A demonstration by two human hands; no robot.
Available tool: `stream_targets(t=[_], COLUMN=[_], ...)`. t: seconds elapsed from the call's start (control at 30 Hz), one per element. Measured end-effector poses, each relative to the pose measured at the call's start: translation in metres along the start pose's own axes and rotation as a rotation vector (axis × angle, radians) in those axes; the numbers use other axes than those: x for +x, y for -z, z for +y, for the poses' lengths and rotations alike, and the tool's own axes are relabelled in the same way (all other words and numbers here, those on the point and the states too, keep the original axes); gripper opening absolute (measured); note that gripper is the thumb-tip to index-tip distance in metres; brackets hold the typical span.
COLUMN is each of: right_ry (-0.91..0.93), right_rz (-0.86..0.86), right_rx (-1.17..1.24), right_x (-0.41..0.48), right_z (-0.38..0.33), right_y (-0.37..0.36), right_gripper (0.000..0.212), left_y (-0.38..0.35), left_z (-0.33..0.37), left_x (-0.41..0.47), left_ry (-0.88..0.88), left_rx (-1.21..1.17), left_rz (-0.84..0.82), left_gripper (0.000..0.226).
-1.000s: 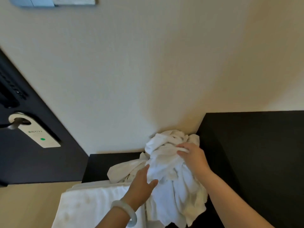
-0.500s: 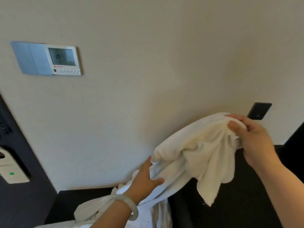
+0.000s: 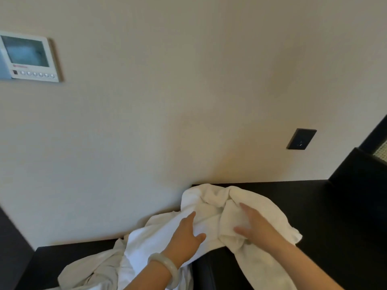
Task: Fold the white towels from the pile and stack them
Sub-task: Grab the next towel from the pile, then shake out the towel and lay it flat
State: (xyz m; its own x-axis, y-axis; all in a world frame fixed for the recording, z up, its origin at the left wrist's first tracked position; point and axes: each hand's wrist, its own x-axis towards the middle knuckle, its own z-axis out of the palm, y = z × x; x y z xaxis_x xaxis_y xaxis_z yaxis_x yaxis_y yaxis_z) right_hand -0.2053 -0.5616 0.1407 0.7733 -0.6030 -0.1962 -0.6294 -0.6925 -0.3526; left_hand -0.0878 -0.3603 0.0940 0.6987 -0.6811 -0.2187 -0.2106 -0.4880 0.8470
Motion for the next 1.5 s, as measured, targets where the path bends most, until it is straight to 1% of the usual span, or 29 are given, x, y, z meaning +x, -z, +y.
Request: stream_targets(t=[0.03, 0.07, 0.1, 0.13, 0.17, 0.23, 0.3, 0.37, 0.4, 0.47, 0.53, 0.6, 0.67, 0.73, 0.8, 0.93, 1.0, 1.03, 1.1, 1.13, 1.17, 1.23, 1.3, 1.33, 1.37, 1.4, 1.43, 1.47, 1.5], right_ry=[0.028, 0.064, 0.1, 0.107, 0.084, 0.018, -0.063, -0.158, -0.19, -0.232, -0.216, -0.181, -0.125, -0.01, 0.105, 0.234, 0.286, 0.3, 0.293, 0.285, 0.279, 0.265, 0.212, 0.165, 0.104, 0.028, -0.044, -0.092, -0.11], right_rz=[-0.056, -0.088, -0.09, -0.066, -0.03, 0.086, 0.205, 0.233, 0.219, 0.161, 0.075, 0.033, 0.084, 0.12, 0.094, -0.118, -0.144, -0.13, -0.09, -0.073, -0.063, -0.031, 0.067, 0.137, 0.204, 0.243, 0.246, 0.221, 0.187], right_rx=[-0.049, -0.087, -0.086, -0.01, 0.123, 0.423, 0.699, 0.959, 1.028, 1.104, 1.15, 1.096, 0.927, 0.738, 0.575, 0.265, 0.022, -0.048, -0.036, 0.004, 0.034, 0.054, 0.107, 0.135, 0.146, 0.156, 0.201, 0.326, 0.524], right_x=[0.004, 0.009, 0.016, 0.024, 0.034, 0.058, 0.084, 0.106, 0.115, 0.132, 0.139, 0.14, 0.138, 0.131, 0.125, 0.127, 0.13, 0.131, 0.135, 0.137, 0.141, 0.147, 0.153, 0.155, 0.157, 0.159, 0.161, 0.163, 0.166], right_z=[-0.001, 0.002, 0.007, 0.015, 0.026, 0.059, 0.105, 0.159, 0.186, 0.229, 0.255, 0.268, 0.268, 0.254, 0.235, 0.216, 0.227, 0.236, 0.258, 0.268, 0.279, 0.295, 0.306, 0.31, 0.315, 0.319, 0.323, 0.326, 0.329], right_y=[-0.008, -0.013, -0.015, -0.012, -0.003, 0.031, 0.081, 0.132, 0.154, 0.181, 0.189, 0.183, 0.17, 0.154, 0.135, 0.101, 0.092, 0.09, 0.089, 0.09, 0.093, 0.1, 0.106, 0.108, 0.11, 0.113, 0.116, 0.12, 0.126], right_gripper=[0.083, 0.077, 0.064, 0.05, 0.039, 0.025, 0.02, 0.019, 0.019, 0.017, 0.016, 0.023, 0.026, 0.025, 0.025, 0.042, 0.047, 0.046, 0.04, 0.037, 0.035, 0.035, 0.041, 0.042, 0.041, 0.041, 0.04, 0.039, 0.04], left_y=[-0.004, -0.009, -0.014, -0.02, -0.026, -0.041, -0.055, -0.068, -0.076, -0.091, -0.107, -0.12, -0.134, -0.151, -0.173, -0.221, -0.238, -0.24, -0.232, -0.223, -0.213, -0.193, -0.175, -0.168, -0.162, -0.157, -0.152, -0.148, -0.145], left_z=[0.006, 0.011, 0.016, 0.021, 0.026, 0.035, 0.045, 0.057, 0.063, 0.073, 0.082, 0.093, 0.108, 0.124, 0.14, 0.161, 0.169, 0.171, 0.172, 0.17, 0.164, 0.15, 0.139, 0.136, 0.134, 0.133, 0.136, 0.14, 0.146], left_x=[0.005, 0.01, 0.016, 0.02, 0.026, 0.037, 0.045, 0.051, 0.054, 0.057, 0.055, 0.051, 0.047, 0.044, 0.042, 0.038, 0.04, 0.043, 0.051, 0.056, 0.061, 0.07, 0.078, 0.084, 0.092, 0.101, 0.108, 0.115, 0.122], left_ry=[0.0, -0.004, -0.012, -0.018, -0.017, 0.021, 0.071, 0.059, 0.049, 0.043, 0.049, 0.011, -0.047, -0.107, -0.141, -0.214, -0.247, -0.231, -0.163, -0.135, -0.116, -0.053, 0.048, 0.106, 0.165, 0.206, 0.209, 0.178, 0.132], left_rx=[0.017, 0.033, 0.052, 0.082, 0.129, 0.279, 0.499, 0.707, 0.746, 0.713, 0.579, 0.477, 0.433, 0.407, 0.386, 0.354, 0.323, 0.296, 0.261, 0.315, 0.427, 0.674, 0.792, 0.824, 0.844, 0.849, 0.828, 0.755, 0.618], left_rz=[0.006, 0.02, 0.038, 0.055, 0.075, 0.11, 0.151, 0.207, 0.243, 0.333, 0.431, 0.502, 0.531, 0.522, 0.471, 0.346, 0.294, 0.281, 0.302, 0.342, 0.398, 0.47, 0.42, 0.365, 0.307, 0.255, 0.226, 0.226, 0.263], left_gripper=[0.072, 0.07, 0.068, 0.066, 0.065, 0.063, 0.053, 0.033, 0.025, 0.019, 0.014, 0.01, 0.012, 0.016, 0.018, 0.02, 0.017, 0.016, 0.018, 0.019, 0.022, 0.041, 0.063, 0.07, 0.071, 0.063, 0.045, 0.024, 0.011])
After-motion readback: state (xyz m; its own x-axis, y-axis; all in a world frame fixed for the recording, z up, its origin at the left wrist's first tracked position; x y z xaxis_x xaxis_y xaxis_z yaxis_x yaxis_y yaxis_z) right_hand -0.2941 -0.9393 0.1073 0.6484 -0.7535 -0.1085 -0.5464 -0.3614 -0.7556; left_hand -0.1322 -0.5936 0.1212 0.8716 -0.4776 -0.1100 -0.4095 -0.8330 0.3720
